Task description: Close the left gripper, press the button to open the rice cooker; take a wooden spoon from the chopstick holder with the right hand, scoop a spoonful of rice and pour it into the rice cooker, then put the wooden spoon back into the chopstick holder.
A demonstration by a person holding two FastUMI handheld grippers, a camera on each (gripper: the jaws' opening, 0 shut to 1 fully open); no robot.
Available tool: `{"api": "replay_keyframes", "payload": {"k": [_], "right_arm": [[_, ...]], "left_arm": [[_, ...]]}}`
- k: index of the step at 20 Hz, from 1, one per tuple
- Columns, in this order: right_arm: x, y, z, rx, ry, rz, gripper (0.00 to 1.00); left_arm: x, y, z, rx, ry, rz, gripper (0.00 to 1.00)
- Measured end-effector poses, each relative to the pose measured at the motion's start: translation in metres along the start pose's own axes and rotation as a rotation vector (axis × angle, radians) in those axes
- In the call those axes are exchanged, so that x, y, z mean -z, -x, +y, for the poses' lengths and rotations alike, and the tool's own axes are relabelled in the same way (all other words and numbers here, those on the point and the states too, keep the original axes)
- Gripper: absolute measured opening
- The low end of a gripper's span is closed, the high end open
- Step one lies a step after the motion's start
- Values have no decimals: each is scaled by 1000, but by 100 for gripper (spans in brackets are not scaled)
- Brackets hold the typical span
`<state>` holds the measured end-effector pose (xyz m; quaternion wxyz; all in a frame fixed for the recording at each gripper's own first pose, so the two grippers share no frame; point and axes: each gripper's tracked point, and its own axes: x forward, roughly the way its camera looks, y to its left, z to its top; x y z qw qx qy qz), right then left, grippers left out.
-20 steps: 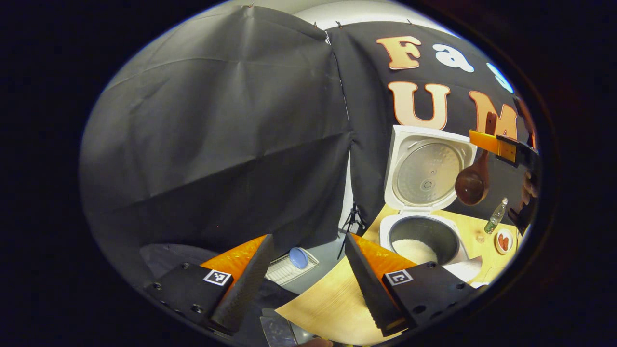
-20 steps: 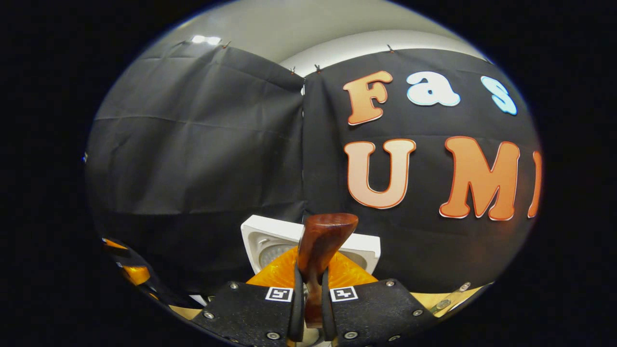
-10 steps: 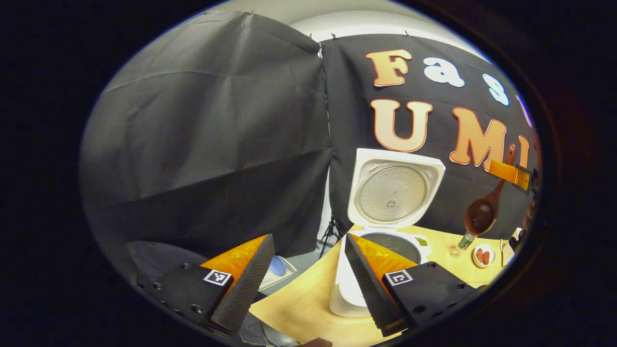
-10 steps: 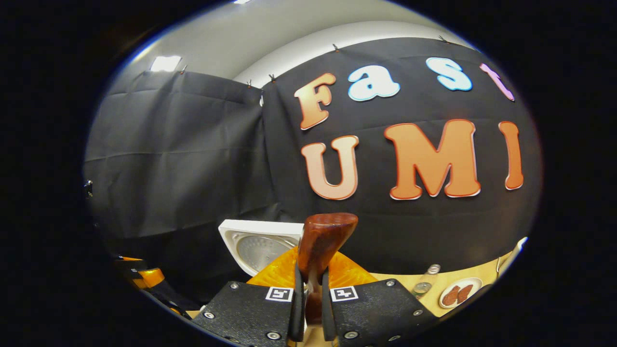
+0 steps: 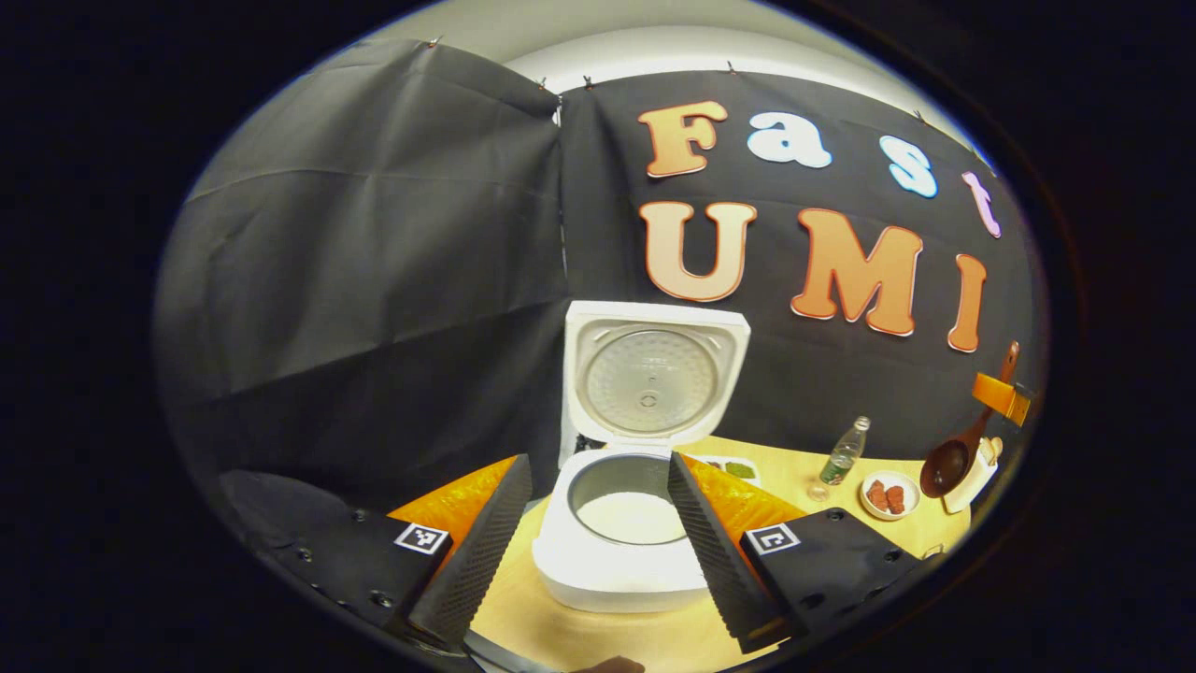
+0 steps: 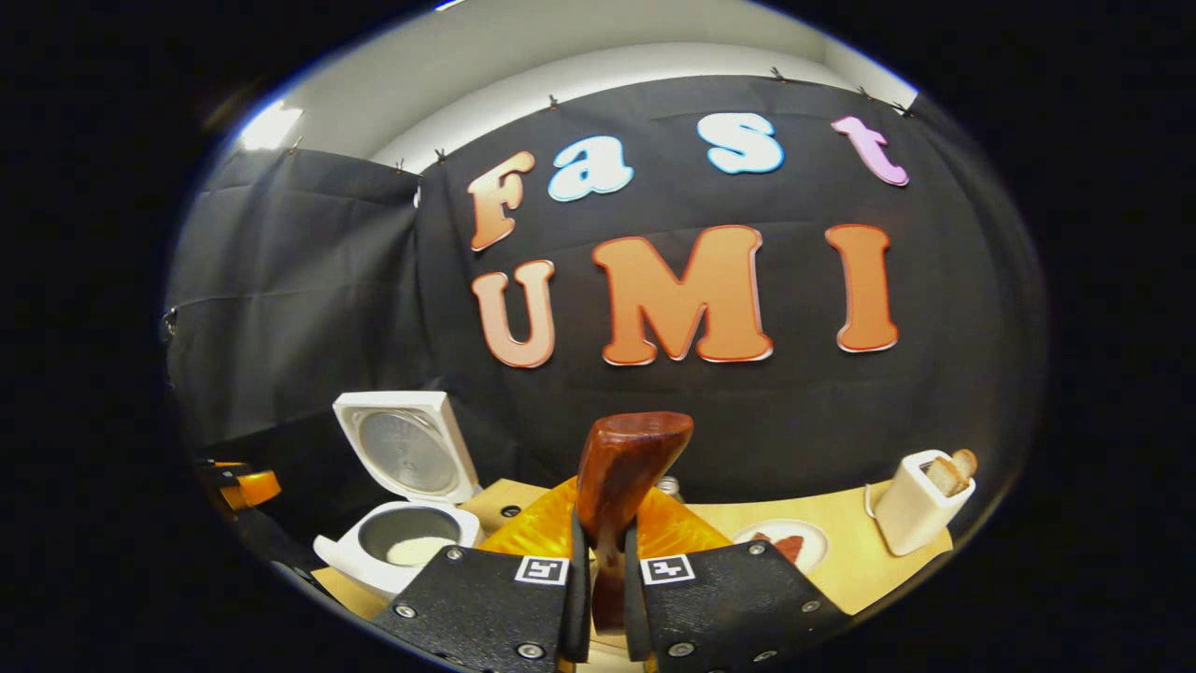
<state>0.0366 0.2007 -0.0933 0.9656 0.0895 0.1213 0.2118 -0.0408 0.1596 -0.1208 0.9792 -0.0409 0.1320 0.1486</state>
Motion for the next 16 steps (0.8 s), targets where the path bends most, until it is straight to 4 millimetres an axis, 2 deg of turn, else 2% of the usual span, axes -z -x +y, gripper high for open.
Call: {"api": "replay_keyframes", "payload": {"k": [2, 4, 7, 9, 11, 13, 16], "right_arm": [[11, 17, -38, 65, -25, 21, 14], [20, 45, -83, 120, -46, 42, 14], [40, 71, -130, 181, -63, 60, 14], [60, 89, -167, 242, -88, 94, 14], [75, 106, -191, 282, -120, 116, 14], [85, 116, -208, 306, -136, 111, 14], [113, 128, -219, 321, -177, 142, 14]], "left_arm": [[-3, 3, -24, 37, -13, -10, 99], [1, 10, -47, 71, -29, -11, 100], [8, 15, -86, 125, -24, 6, 100], [15, 19, -109, 155, 29, 41, 99], [18, 24, -122, 159, 49, 54, 100], [14, 30, -135, 163, 37, 46, 100], [6, 36, -151, 166, 11, 18, 100]]}}
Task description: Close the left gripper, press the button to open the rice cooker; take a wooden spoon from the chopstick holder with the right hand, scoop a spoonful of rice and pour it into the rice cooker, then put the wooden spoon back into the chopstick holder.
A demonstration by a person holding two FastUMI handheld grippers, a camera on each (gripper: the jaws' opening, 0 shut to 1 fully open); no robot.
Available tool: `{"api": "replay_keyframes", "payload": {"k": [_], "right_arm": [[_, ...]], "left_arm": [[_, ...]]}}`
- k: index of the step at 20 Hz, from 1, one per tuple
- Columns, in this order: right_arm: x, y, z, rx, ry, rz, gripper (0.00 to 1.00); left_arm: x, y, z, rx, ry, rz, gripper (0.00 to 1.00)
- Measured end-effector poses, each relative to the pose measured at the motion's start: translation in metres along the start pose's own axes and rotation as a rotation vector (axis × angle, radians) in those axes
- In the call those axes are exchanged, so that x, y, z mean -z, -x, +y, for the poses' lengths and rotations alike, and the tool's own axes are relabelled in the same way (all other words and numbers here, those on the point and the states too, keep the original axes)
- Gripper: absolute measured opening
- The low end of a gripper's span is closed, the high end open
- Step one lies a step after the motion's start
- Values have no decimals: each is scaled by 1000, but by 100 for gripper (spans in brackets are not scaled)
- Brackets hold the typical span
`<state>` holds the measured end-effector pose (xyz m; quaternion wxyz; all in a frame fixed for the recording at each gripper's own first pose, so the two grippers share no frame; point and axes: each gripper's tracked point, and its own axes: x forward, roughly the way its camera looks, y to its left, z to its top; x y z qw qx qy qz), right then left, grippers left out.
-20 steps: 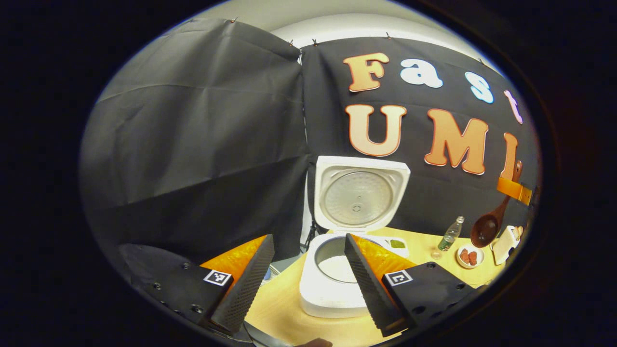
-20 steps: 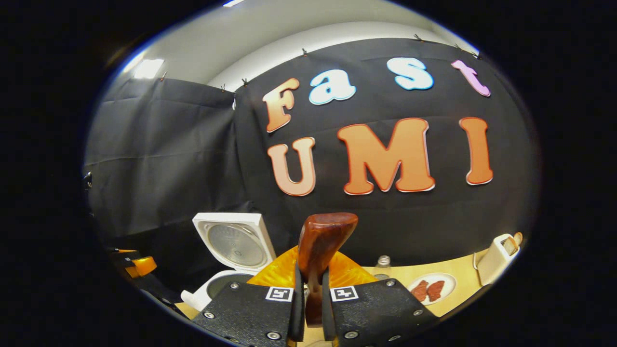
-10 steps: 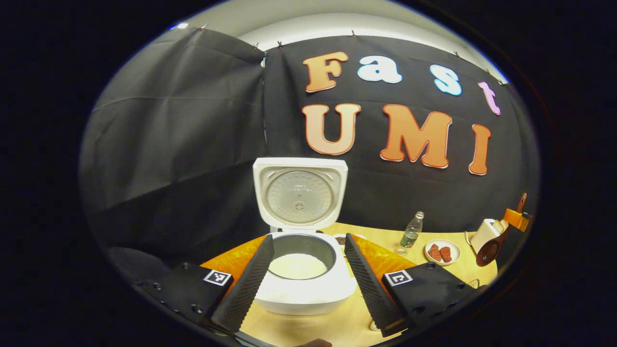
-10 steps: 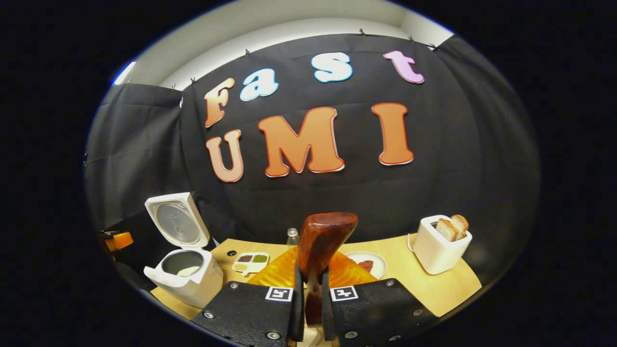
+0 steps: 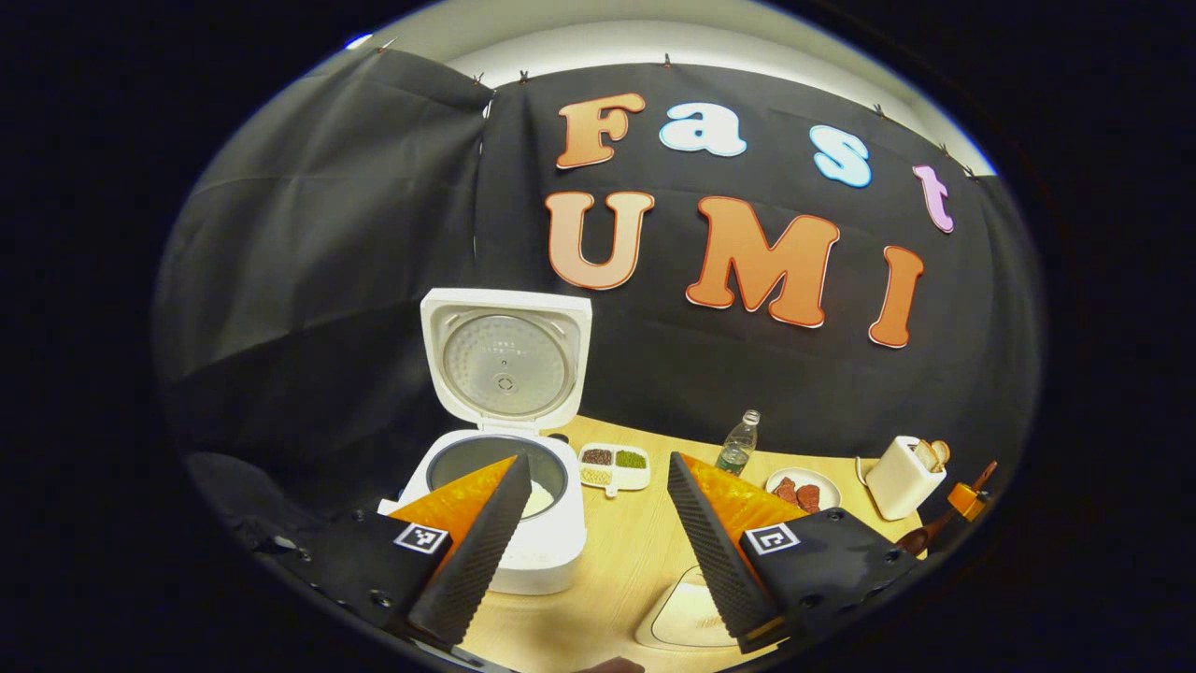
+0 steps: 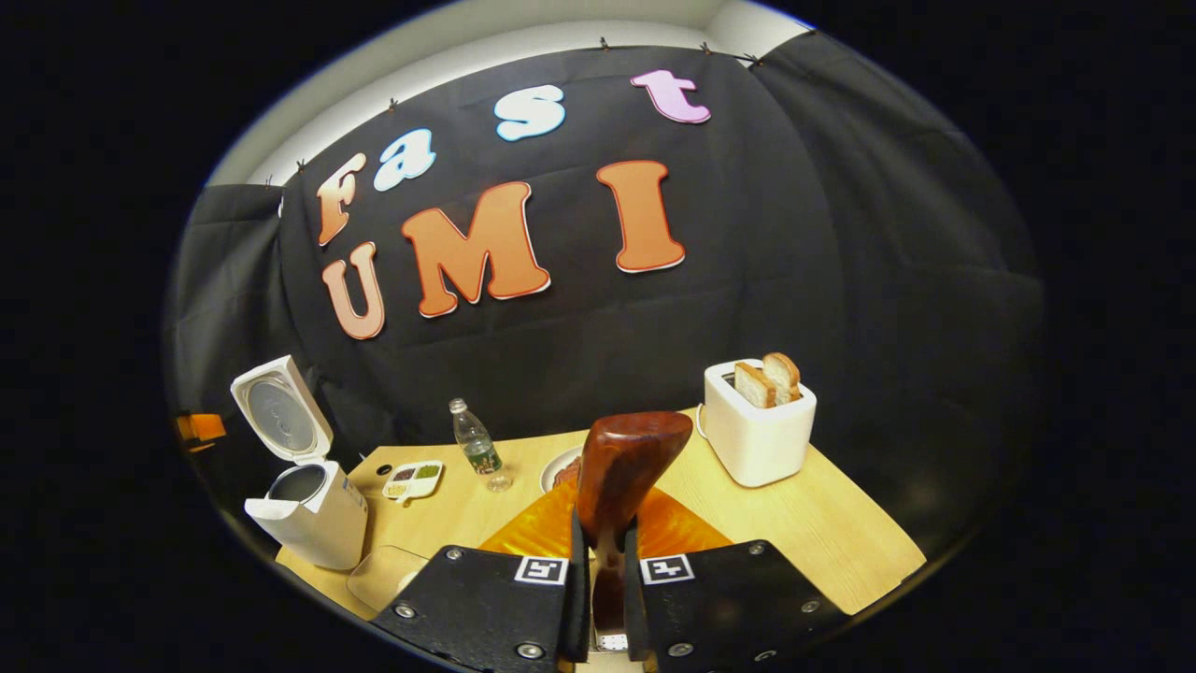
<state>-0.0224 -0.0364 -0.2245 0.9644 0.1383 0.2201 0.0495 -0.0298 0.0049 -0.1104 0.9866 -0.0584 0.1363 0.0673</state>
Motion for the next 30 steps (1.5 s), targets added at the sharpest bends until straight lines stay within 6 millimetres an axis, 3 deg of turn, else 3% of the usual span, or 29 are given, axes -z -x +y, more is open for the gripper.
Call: {"api": "replay_keyframes", "payload": {"k": [5, 8, 11, 13, 15, 20, 21, 24, 25, 27, 30], "right_arm": [[42, -8, 3, -48, -66, 36, 14], [70, -16, 0, -46, -73, 76, 14], [96, -20, -5, -46, -111, 136, 18], [107, -22, -7, -45, -138, 163, 20], [115, -22, -10, -44, -160, 193, 23], [93, -17, -29, 21, -178, 151, 40], [87, -17, -33, 36, -168, 142, 49], [66, -7, -36, 61, -127, 116, 67], [58, -6, -37, 71, -105, 107, 78], [33, 0, -36, 82, -85, 75, 87], [-12, 8, -20, 70, -108, -1, 92]], "left_arm": [[1, 11, -24, 3, -16, 1, 100], [1, 25, -20, -23, -39, -13, 99], [-1, 25, 7, -98, -88, -31, 99], [-3, 22, 36, -163, -71, -25, 100], [-18, 19, 69, -228, -45, -45, 100], [-45, -2, 139, -300, -6, -41, 99], [-54, -8, 146, -298, 16, -45, 99], [-77, -33, 158, -244, 86, -38, 100], [-86, -43, 163, -226, 95, -25, 99], [-107, -60, 170, -200, 92, -30, 99], [-132, -88, 166, -137, 152, -34, 100]]}}
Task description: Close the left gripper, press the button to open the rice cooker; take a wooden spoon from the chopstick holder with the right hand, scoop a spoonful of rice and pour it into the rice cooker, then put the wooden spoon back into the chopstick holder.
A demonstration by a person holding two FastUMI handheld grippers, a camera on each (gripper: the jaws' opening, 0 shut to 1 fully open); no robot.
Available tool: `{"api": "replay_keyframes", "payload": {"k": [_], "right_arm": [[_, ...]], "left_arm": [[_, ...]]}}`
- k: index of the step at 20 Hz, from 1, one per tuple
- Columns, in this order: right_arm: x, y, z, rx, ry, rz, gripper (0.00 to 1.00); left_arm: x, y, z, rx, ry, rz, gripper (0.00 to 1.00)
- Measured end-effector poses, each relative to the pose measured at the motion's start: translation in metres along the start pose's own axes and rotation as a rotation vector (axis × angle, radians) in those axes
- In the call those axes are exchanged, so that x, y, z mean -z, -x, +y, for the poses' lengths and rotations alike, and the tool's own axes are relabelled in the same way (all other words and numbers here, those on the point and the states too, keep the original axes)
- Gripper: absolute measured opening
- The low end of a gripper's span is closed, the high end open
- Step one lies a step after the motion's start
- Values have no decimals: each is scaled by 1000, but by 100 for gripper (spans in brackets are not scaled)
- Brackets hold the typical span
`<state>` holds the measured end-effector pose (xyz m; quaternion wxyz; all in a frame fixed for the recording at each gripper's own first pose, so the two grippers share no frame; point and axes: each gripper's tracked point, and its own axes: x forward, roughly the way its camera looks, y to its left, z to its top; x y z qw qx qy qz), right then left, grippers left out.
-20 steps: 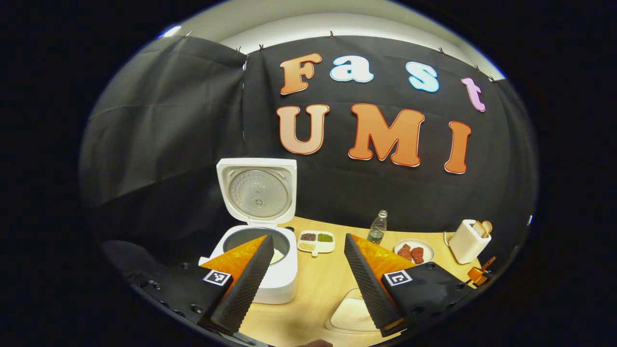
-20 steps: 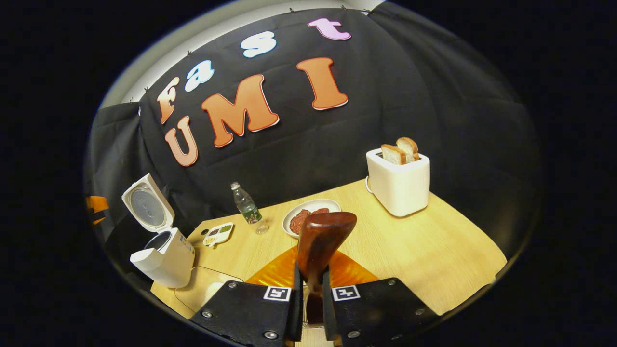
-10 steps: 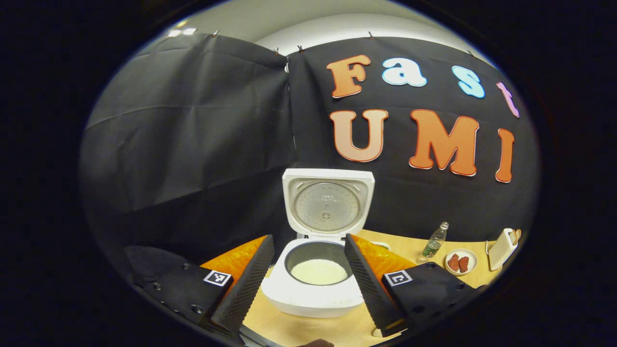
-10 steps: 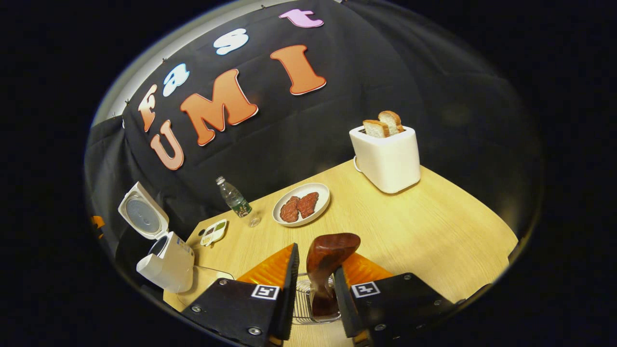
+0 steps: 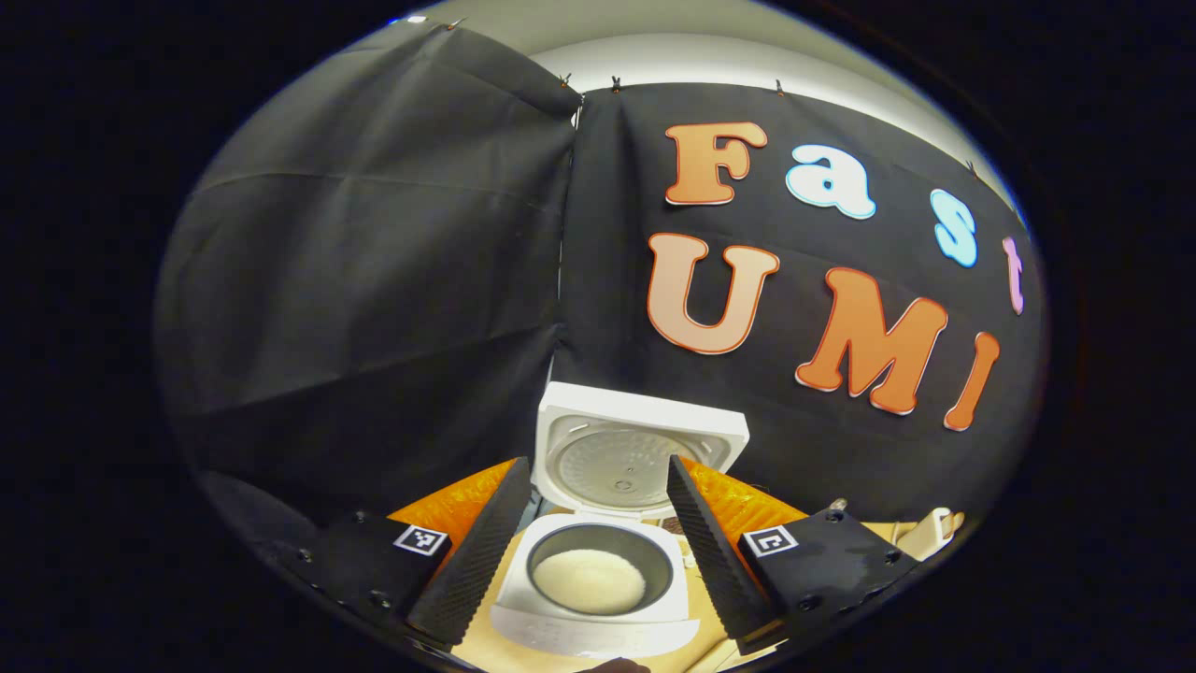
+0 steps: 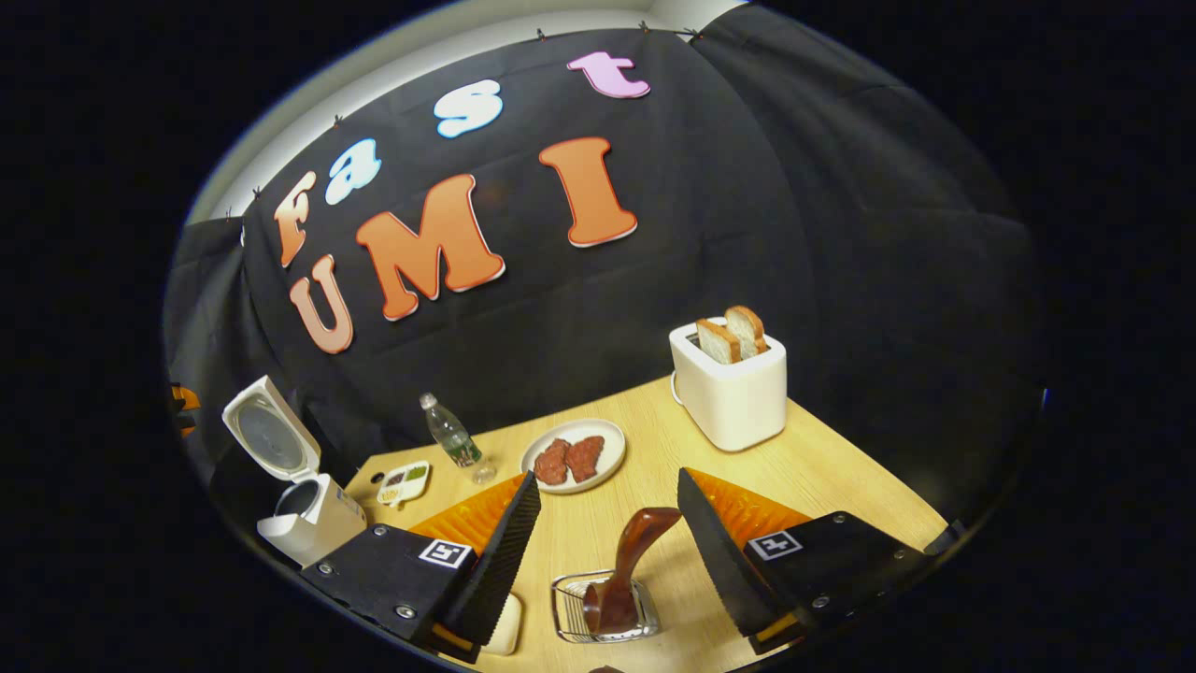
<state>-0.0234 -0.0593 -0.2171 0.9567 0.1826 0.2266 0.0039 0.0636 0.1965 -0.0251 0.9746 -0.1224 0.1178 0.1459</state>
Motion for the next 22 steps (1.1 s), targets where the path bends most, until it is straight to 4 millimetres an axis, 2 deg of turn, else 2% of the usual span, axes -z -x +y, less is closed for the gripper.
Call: {"api": "replay_keyframes", "payload": {"k": [5, 9, 12, 14, 16, 19, 20, 22], "right_arm": [[-55, 16, 36, -18, 63, -93, 93], [-72, 31, 58, -11, 112, -130, 93], [-70, 47, 68, -8, 112, -131, 94], [-68, 58, 66, 20, 139, -139, 94], [-72, 70, 60, 60, 156, -161, 94], [-73, 85, 52, 97, 132, -177, 94], [-74, 87, 49, 104, 128, -184, 94], [-73, 87, 44, 113, 127, -185, 94]], "left_arm": [[-40, -53, -6, -1, -60, -59, 100], [-63, -109, -14, -3, -101, -76, 100], [-54, -155, -28, 24, -124, -39, 98], [-50, -179, -32, 13, -173, -26, 98], [-42, -194, -41, 31, -195, -2, 100], [-15, -216, -40, 20, -197, 88, 100], [1, -216, -42, 19, -193, 147, 100], [1, -214, -41, -2, -247, 173, 100]]}}
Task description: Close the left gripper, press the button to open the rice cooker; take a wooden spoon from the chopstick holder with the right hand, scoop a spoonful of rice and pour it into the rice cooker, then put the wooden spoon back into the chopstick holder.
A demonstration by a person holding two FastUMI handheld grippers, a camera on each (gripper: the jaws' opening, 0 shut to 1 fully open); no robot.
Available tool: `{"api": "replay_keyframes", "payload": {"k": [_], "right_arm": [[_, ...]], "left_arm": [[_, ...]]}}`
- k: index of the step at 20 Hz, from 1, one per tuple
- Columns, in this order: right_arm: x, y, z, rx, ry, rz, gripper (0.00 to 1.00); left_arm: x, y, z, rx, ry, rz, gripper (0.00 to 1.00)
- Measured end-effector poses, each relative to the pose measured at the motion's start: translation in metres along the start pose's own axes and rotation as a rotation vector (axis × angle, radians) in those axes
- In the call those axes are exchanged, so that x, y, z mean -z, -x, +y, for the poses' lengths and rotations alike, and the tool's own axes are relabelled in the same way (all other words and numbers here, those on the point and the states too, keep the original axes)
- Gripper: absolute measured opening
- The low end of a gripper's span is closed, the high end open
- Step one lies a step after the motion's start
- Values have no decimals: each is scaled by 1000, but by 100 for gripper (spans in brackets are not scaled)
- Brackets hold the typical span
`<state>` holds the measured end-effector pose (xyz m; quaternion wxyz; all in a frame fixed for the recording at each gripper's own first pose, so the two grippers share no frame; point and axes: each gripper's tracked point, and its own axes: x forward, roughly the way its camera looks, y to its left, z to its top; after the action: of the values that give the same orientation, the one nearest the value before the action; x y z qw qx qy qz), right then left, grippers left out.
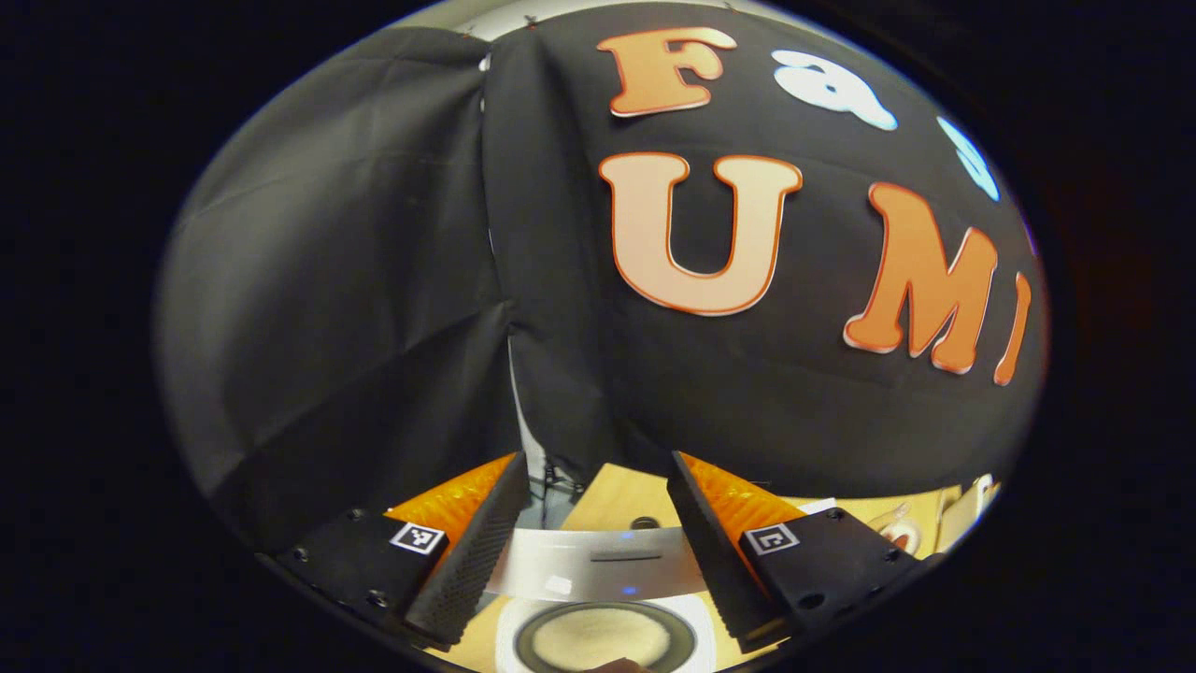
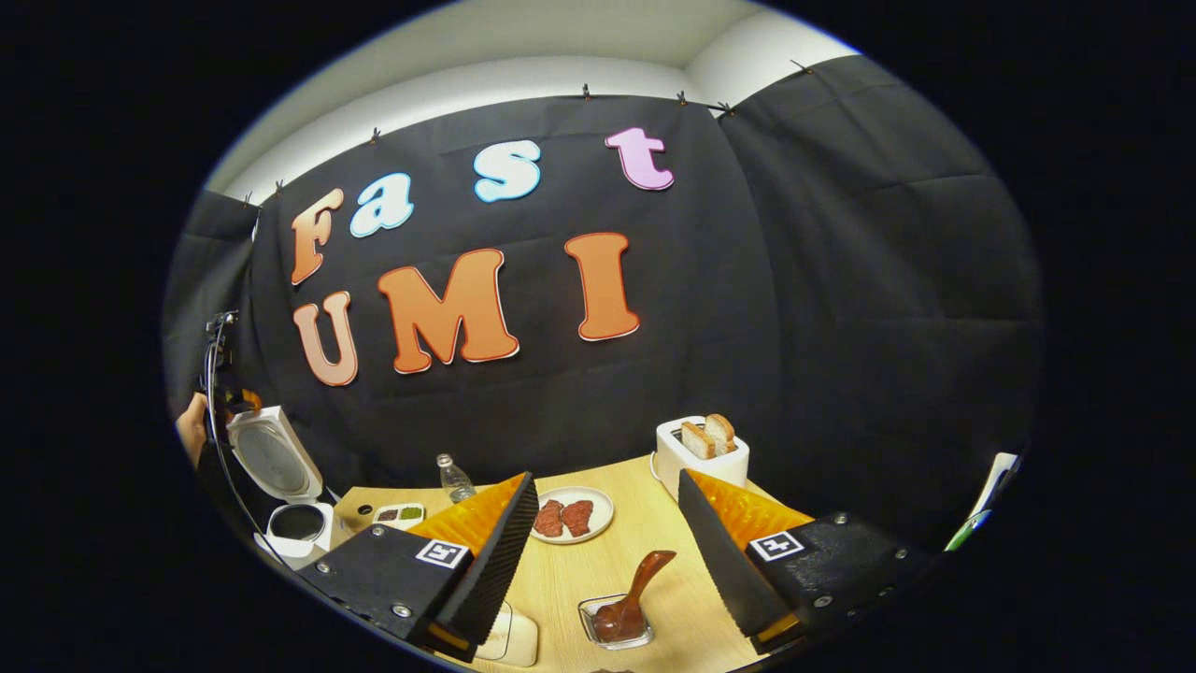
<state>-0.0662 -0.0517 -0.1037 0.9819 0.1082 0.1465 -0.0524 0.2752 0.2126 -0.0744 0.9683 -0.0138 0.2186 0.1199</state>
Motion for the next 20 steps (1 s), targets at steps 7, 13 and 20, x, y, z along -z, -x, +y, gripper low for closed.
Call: {"api": "replay_keyframes", "payload": {"k": [7, 13, 20], "right_arm": [[0, -26, 27, -87, 5, -4, 94], [2, -44, 39, -161, 12, 10, 94], [21, -51, 48, -204, 11, 55, 94]], "left_arm": [[49, 48, -19, 103, 18, 219, 100], [140, 85, -22, 126, 38, 503, 100], [219, 108, -5, 57, -18, 760, 100]]}}
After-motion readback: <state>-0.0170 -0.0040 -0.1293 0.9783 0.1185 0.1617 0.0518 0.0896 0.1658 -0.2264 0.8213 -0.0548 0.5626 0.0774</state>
